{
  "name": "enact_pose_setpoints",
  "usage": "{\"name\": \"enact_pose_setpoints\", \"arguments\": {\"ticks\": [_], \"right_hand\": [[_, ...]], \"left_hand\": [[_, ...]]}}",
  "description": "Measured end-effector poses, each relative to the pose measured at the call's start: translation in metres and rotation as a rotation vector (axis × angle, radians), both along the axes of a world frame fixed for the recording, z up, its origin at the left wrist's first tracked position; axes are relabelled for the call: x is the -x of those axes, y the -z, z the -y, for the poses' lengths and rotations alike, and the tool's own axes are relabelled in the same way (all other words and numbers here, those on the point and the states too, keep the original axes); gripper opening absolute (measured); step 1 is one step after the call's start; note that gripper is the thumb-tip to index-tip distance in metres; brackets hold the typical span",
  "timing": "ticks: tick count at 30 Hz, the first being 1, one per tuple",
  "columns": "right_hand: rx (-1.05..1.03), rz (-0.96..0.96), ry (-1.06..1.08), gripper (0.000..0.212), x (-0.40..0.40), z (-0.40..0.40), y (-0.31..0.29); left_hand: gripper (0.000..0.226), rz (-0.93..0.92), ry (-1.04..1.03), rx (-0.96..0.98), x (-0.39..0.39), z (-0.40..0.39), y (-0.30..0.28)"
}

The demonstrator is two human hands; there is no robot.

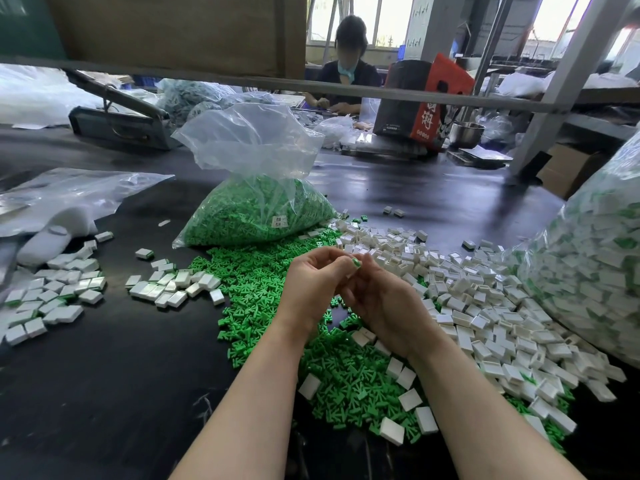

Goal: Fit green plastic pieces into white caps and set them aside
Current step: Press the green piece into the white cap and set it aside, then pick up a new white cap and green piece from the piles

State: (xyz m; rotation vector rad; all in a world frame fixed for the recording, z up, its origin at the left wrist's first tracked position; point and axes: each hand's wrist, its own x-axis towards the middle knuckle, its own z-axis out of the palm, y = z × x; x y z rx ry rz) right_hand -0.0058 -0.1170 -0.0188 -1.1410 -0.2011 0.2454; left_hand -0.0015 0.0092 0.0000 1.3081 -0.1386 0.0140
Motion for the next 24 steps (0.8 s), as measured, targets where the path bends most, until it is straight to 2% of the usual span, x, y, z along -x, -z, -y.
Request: {"name": "enact_pose_setpoints", "arguments": {"ticks": [3,13,16,20,22,24], "right_hand": [[-0.025,0.004,0.001,0.035,0.002,0.001,-0.001],[-0.051,0.008,0.023,0.030,0.000,0.001,-0.004],[0.005,0.020,0.067,0.024,-0.002,0.003,-0.004],[0.227,0.109,0.175,0.030,-0.001,0.009,-0.004],[0.318,0.149,0.233,0.028,0.000,0.010,-0.007],[0.395,0.177,0.300,0.025,-0.001,0.009,-0.009]], "left_hand": [[0.015,-0.029,0.028,0.056,-0.001,-0.002,0.000],[0.005,-0.093,0.049,0.102,-0.001,-0.006,-0.002],[0.004,-0.098,0.059,0.120,-0.002,-0.011,-0.003],[0.006,-0.031,-0.070,-0.053,-0.007,-0.026,-0.004],[0.006,-0.008,-0.246,-0.166,-0.011,-0.038,-0.002],[0.009,-0.001,-0.461,-0.361,-0.013,-0.052,0.001]]}}
